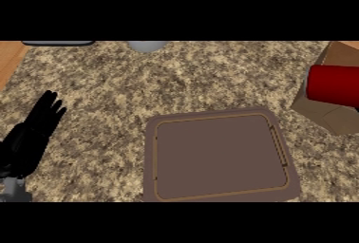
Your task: Pick the can from the tray and place it in the cardboard box
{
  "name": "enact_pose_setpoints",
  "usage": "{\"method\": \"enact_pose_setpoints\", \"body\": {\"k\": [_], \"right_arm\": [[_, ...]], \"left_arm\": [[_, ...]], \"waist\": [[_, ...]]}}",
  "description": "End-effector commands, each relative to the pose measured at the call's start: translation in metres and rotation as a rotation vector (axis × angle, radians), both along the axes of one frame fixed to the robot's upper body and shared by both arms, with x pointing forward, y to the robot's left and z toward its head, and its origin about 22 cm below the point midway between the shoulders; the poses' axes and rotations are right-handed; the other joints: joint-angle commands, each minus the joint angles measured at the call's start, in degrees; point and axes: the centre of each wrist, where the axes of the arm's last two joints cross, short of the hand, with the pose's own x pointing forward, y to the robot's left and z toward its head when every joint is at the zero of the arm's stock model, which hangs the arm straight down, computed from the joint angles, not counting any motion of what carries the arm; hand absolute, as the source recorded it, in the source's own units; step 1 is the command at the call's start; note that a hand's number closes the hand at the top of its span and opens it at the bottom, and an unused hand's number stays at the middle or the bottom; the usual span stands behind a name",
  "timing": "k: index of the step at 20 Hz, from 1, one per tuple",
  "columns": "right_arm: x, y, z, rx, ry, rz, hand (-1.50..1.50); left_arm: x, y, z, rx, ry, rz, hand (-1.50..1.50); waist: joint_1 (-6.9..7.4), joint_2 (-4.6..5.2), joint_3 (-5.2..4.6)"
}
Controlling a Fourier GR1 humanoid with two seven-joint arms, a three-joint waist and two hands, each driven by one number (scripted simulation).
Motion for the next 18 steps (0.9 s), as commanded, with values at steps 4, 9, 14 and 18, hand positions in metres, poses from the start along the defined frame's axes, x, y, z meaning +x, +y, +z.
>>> {"method": "enact_pose_setpoints", "body": {"k": [4,9,14,18], "right_arm": [[0.036,-0.042,-0.013,-0.014,-0.007,0.012,1.5],[0.069,-0.056,-0.058,0.005,0.009,0.024,1.5],[0.093,-0.063,-0.087,0.042,0.061,0.034,1.5],[0.094,-0.061,-0.121,0.066,0.265,0.031,1.5]], "left_arm": [[0.002,-0.006,-0.01,-0.001,-0.01,-0.007,0.0],[0.012,0.003,0.018,-0.003,0.005,-0.004,0.0],[0.003,0.0,0.005,0.006,0.013,-0.016,0.0],[-0.002,0.002,-0.015,-0.005,-0.01,-0.008,0.0]], "waist": [[-0.01,0.06,0.01],[0.43,0.16,0.05],[0.49,0.13,0.03],[0.41,0.16,-0.01]]}}
